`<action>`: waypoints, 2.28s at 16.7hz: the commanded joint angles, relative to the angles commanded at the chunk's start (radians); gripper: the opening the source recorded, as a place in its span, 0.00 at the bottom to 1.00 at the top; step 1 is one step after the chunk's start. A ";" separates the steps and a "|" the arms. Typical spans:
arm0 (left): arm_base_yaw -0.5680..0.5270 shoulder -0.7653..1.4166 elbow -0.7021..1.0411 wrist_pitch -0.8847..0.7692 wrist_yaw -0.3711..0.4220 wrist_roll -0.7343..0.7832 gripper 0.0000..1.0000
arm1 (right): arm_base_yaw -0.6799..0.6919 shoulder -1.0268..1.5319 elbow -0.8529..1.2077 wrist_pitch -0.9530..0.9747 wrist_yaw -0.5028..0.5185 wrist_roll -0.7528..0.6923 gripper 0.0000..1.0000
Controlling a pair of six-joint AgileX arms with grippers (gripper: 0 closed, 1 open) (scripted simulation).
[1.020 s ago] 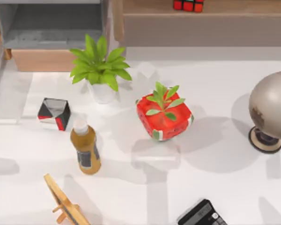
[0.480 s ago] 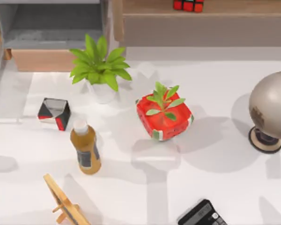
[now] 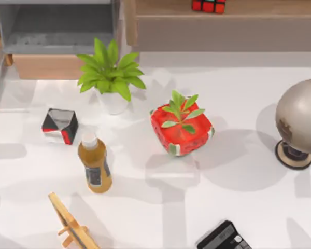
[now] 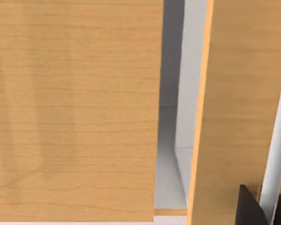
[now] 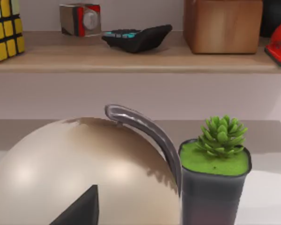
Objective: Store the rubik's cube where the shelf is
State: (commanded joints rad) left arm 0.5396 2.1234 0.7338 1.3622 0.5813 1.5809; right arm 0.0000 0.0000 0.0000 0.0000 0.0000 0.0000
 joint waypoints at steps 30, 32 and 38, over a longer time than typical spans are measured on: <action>-0.144 0.238 0.520 -0.287 -0.153 -0.010 0.00 | 0.000 0.000 0.000 0.000 0.000 0.000 1.00; -0.144 0.238 0.520 -0.287 -0.153 -0.010 0.00 | 0.000 0.000 0.000 0.000 0.000 0.000 1.00; -0.144 0.238 0.520 -0.287 -0.153 -0.010 0.45 | 0.000 0.000 0.000 0.000 0.000 0.000 1.00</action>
State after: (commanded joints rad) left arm 0.3952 2.3611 1.2539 1.0750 0.4288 1.5707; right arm 0.0000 0.0000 0.0000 0.0000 0.0000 0.0000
